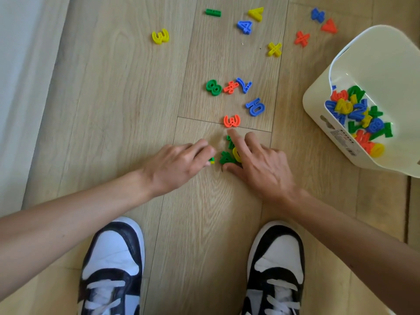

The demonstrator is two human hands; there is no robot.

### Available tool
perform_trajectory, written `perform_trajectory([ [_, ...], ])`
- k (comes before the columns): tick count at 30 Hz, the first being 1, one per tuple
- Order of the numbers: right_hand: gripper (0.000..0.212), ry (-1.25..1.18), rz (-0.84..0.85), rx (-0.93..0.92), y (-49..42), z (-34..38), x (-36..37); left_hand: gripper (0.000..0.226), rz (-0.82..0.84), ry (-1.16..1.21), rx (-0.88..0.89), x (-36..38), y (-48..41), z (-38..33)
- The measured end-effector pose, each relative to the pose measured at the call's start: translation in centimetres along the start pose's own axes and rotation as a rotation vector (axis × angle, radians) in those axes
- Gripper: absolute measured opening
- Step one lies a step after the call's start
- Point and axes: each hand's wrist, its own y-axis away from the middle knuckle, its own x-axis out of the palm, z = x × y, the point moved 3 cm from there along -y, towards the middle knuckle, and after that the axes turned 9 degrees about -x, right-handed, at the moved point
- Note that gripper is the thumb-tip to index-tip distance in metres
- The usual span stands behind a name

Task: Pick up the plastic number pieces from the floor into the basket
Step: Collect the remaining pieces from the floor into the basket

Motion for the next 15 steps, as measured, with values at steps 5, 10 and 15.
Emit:
perform_trajectory([
  [5,0.061,0.013,-0.028,-0.040,-0.5,0.0,0.1,0.019,0.009,-0.027,0.029,0.9,-1.7,-0.5],
  [10,0.059,0.037,-0.079,-0.051,-0.9,0.1,0.2,0.020,0.029,-0.057,0.026,1.4,-2.0,-0.4],
  [15,0.043,0.006,-0.099,-0.126,-0.9,0.5,-0.1,0.022,0.053,-0.077,0.043,1.7,-1.7,-0.2],
])
